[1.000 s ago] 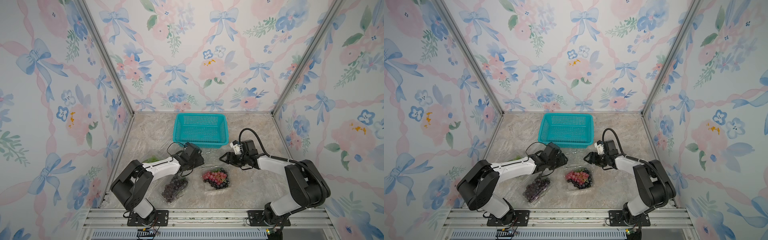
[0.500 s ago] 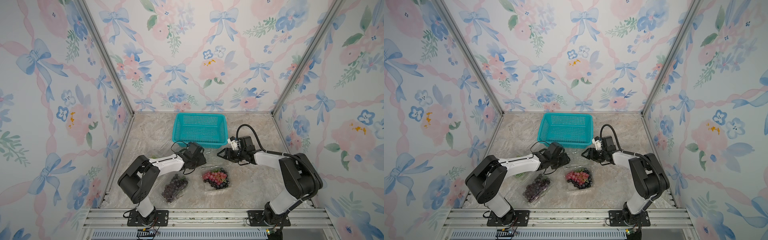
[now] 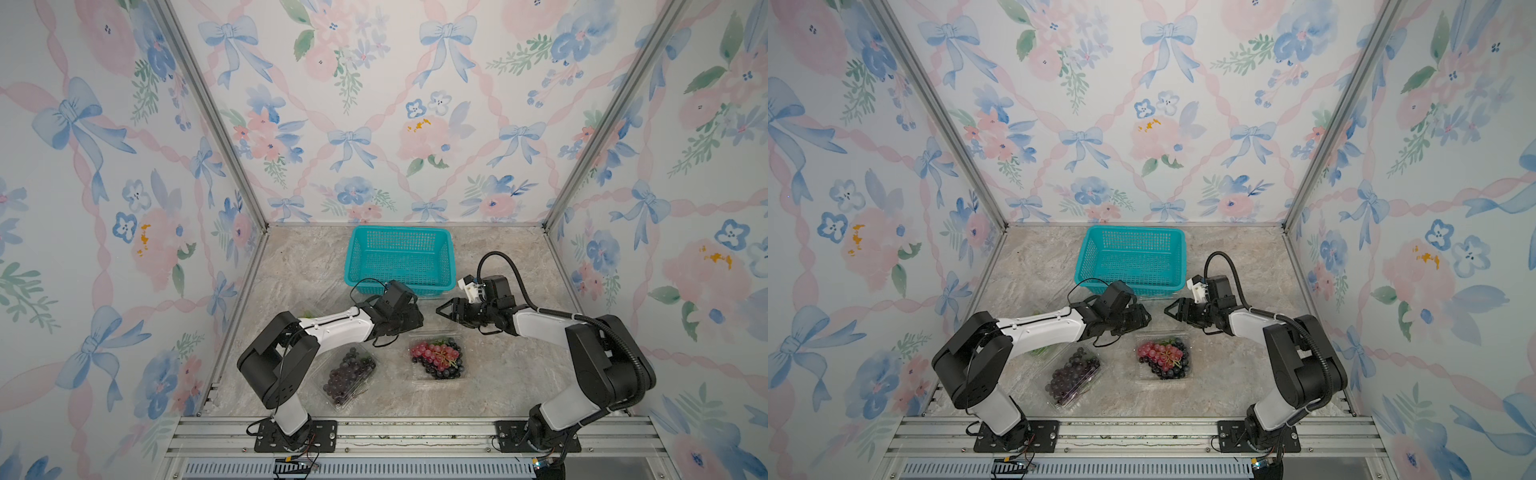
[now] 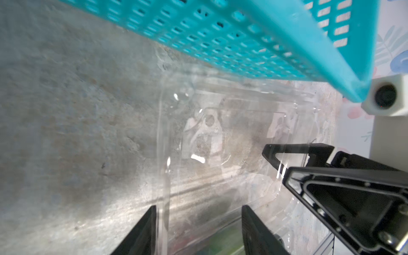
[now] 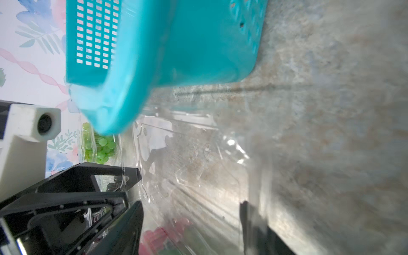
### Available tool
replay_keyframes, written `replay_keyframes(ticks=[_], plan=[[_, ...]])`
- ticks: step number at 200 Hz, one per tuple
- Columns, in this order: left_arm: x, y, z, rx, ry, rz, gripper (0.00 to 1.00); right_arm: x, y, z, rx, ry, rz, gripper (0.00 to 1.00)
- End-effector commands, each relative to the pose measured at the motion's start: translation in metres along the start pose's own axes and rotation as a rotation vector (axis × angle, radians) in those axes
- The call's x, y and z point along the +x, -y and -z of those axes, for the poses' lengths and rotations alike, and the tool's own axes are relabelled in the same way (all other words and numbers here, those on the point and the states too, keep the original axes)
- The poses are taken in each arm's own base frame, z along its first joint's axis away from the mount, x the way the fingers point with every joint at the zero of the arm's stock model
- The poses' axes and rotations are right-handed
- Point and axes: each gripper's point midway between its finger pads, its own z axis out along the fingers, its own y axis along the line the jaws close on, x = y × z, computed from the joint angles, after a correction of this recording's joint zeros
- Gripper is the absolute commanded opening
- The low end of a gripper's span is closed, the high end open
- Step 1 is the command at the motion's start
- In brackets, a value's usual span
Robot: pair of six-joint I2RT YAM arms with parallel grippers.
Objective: Pack grapes into containers
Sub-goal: Close the packing box at the center of the board.
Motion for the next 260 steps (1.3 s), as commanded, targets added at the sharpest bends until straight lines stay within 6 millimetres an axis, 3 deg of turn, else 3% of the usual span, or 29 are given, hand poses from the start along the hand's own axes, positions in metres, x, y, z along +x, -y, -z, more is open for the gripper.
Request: replay_keyframes(ticks=[1, 70, 142, 173, 201, 232, 260], plan=[[0.001, 0.015, 0.004, 0.036, -0.013, -0.034, 0.61, 0.006, -0.004, 0.007, 0.006, 0.002, 0.008, 0.69], [-0.011, 0.045, 0.003, 0.083, 0.012, -0.071, 0.61, 0.008, -0.014, 0.041, 0.081, 0.013, 0.077, 0.71], [-0.043, 0.093, -0.017, 0.141, 0.058, -0.113, 0.61, -0.007, 0.001, 0.087, 0.134, 0.094, 0.053, 0.77], [-0.052, 0.106, -0.020, 0.163, 0.068, -0.114, 0.61, -0.006, 0.002, 0.098, 0.138, 0.089, 0.057, 0.79], [-0.065, 0.114, -0.003, 0.191, 0.102, -0.112, 0.61, -0.007, -0.010, 0.105, 0.110, 0.101, 0.087, 0.81], [-0.085, 0.124, 0.032, 0.241, 0.166, -0.127, 0.61, -0.009, -0.026, 0.115, 0.070, 0.122, 0.104, 0.86], [-0.097, 0.119, 0.060, 0.259, 0.212, -0.119, 0.61, -0.008, -0.040, 0.124, 0.035, 0.127, 0.116, 0.87]])
